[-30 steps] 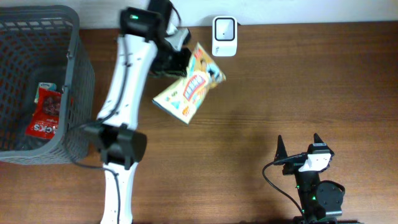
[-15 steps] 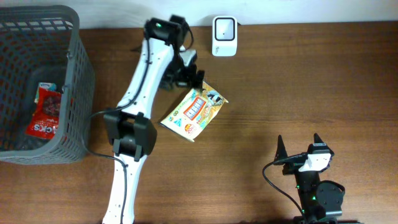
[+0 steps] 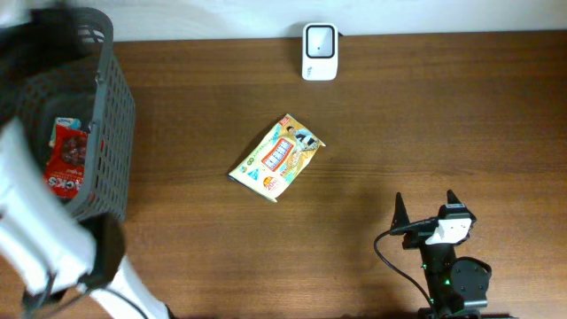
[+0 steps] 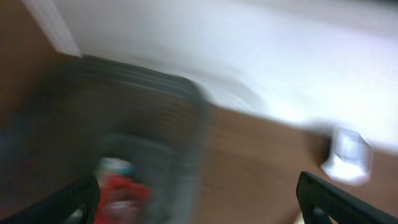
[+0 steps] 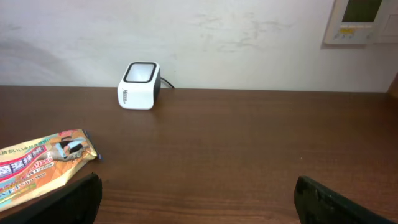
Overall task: Scan the item barcode
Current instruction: 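Lift the yellow snack bag out and drop it on the table center, then return left gripper into the basket and grasp the red candy bag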
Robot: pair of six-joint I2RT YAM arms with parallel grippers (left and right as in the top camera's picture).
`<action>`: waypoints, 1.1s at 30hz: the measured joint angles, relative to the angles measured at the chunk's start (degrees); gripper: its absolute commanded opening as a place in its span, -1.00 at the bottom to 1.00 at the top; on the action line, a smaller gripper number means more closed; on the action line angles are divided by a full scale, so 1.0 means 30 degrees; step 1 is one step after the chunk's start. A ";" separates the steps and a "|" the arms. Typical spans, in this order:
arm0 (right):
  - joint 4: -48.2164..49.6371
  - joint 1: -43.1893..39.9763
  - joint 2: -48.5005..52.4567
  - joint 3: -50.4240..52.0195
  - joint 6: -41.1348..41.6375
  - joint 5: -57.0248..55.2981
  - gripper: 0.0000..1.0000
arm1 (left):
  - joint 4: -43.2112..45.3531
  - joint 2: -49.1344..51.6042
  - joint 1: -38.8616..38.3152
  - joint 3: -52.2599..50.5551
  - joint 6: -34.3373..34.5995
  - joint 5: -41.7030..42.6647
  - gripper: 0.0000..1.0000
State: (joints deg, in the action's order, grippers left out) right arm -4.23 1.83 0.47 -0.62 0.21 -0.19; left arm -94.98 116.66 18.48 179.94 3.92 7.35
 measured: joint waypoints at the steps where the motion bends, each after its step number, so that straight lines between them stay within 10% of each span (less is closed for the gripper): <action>1: 0.0000 0.0000 0.0007 0.0000 0.0000 -0.0007 0.97 | -0.0029 -0.0488 0.1304 0.0058 0.0007 -0.0124 0.98; 12: 0.0000 0.0000 0.0000 0.0000 0.0015 0.0000 0.97 | 0.0372 0.0138 0.9653 -0.7905 -0.0080 0.2011 0.95; 21: 0.0000 0.0000 0.0007 0.0000 0.0000 -0.0007 0.97 | 0.4991 0.0350 0.7956 -1.7442 -0.1464 0.3796 0.93; 33: 0.0000 0.0000 0.0007 0.0000 0.0015 0.0000 0.97 | 0.8655 0.0350 0.4634 -2.1311 -0.1756 -0.2353 0.85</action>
State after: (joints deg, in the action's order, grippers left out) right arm -4.23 1.83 0.49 -0.62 0.25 -0.19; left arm -69.01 117.71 32.38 116.01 -1.34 0.30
